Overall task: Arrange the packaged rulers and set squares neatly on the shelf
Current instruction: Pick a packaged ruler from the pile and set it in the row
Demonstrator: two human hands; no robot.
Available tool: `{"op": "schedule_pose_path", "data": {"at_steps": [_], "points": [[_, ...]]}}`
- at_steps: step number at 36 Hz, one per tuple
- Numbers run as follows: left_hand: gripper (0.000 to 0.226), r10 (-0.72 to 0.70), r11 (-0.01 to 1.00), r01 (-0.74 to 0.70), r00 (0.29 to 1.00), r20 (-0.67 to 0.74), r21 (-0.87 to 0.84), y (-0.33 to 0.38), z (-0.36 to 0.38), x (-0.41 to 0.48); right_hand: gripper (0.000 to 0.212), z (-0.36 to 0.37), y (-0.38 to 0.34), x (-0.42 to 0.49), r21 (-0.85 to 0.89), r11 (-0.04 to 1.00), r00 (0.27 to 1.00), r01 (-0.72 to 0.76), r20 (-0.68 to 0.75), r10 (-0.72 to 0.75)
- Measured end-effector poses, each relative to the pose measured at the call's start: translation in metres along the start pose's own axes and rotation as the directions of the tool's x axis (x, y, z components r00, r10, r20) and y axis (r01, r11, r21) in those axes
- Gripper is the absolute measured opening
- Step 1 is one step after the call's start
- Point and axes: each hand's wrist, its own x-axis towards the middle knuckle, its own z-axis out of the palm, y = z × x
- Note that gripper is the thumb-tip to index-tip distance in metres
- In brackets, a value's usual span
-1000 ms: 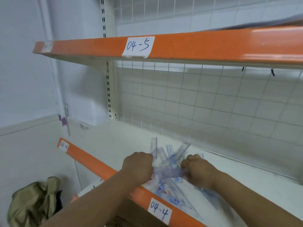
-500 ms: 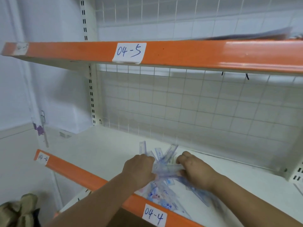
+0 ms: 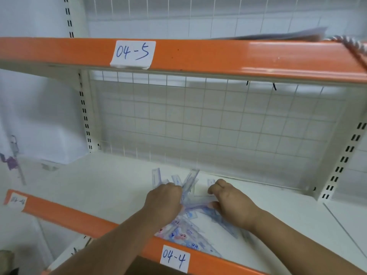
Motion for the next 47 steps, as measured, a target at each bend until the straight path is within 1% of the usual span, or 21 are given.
{"op": "schedule_pose_path", "data": {"at_steps": [7, 13, 15, 21, 23, 25, 26, 28, 30, 32, 37, 41, 47], "points": [[0.026, 0.061, 0.997, -0.061, 0.998, -0.002, 0.045, 0.008, 0.002, 0.007, 0.045, -0.001, 0.006, -0.014, -0.044, 0.999, 1.0, -0.003, -0.003, 0.002], [0.019, 0.159, 0.987, -0.158, 0.987, 0.01, -0.019, 0.021, 0.006, 0.012, 0.035, -0.002, 0.011, -0.033, -0.091, 0.993, 0.996, -0.074, -0.054, 0.069], [0.02, 0.207, 0.978, -0.206, 0.978, 0.012, -0.031, 0.027, 0.009, 0.014, 0.034, -0.004, 0.013, -0.041, -0.103, 0.987, 0.992, -0.119, -0.055, 0.114], [0.036, 0.316, 0.949, -0.316, 0.948, 0.043, -0.013, 0.052, 0.012, 0.018, 0.039, -0.009, 0.024, -0.074, -0.145, 0.953, 0.964, -0.266, -0.024, 0.265], [0.032, 0.339, 0.941, -0.339, 0.938, 0.073, -0.012, 0.063, 0.011, 0.017, 0.04, -0.011, 0.027, -0.087, -0.161, 0.937, 0.95, -0.31, -0.02, 0.311], [0.021, 0.368, 0.93, -0.369, 0.926, 0.083, -0.003, 0.073, 0.011, 0.015, 0.039, -0.013, 0.03, -0.101, -0.17, 0.921, 0.936, -0.349, -0.025, 0.35], [0.021, 0.379, 0.925, -0.381, 0.921, 0.085, 0.008, 0.078, 0.011, 0.014, 0.038, -0.014, 0.032, -0.107, -0.175, 0.913, 0.929, -0.369, -0.026, 0.37], [0.034, 0.395, 0.917, -0.399, 0.913, 0.103, 0.023, 0.089, 0.012, 0.011, 0.038, -0.015, 0.036, -0.121, -0.184, 0.897, 0.914, -0.402, -0.027, 0.404], [0.04, 0.415, 0.907, -0.42, 0.903, 0.109, 0.031, 0.102, 0.012, 0.008, 0.038, -0.017, 0.04, -0.137, -0.186, 0.883, 0.901, -0.431, -0.031, 0.433], [0.04, 0.434, 0.897, -0.44, 0.894, 0.11, 0.035, 0.116, 0.011, 0.004, 0.038, -0.019, 0.045, -0.153, -0.187, 0.869, 0.887, -0.458, -0.033, 0.46], [0.024, 0.462, 0.884, -0.466, 0.881, 0.105, 0.024, 0.159, 0.013, -0.005, 0.041, -0.031, 0.065, -0.195, -0.204, 0.833, 0.854, -0.514, -0.032, 0.52], [0.031, 0.461, 0.884, -0.466, 0.882, 0.093, 0.035, 0.201, 0.02, -0.011, 0.041, -0.041, 0.088, -0.236, -0.207, 0.813, 0.834, -0.545, -0.035, 0.55], [0.032, 0.47, 0.88, -0.474, 0.877, 0.094, 0.024, 0.279, 0.028, -0.036, 0.039, -0.056, 0.132, -0.31, -0.22, 0.78, 0.803, -0.585, -0.028, 0.595]]}}
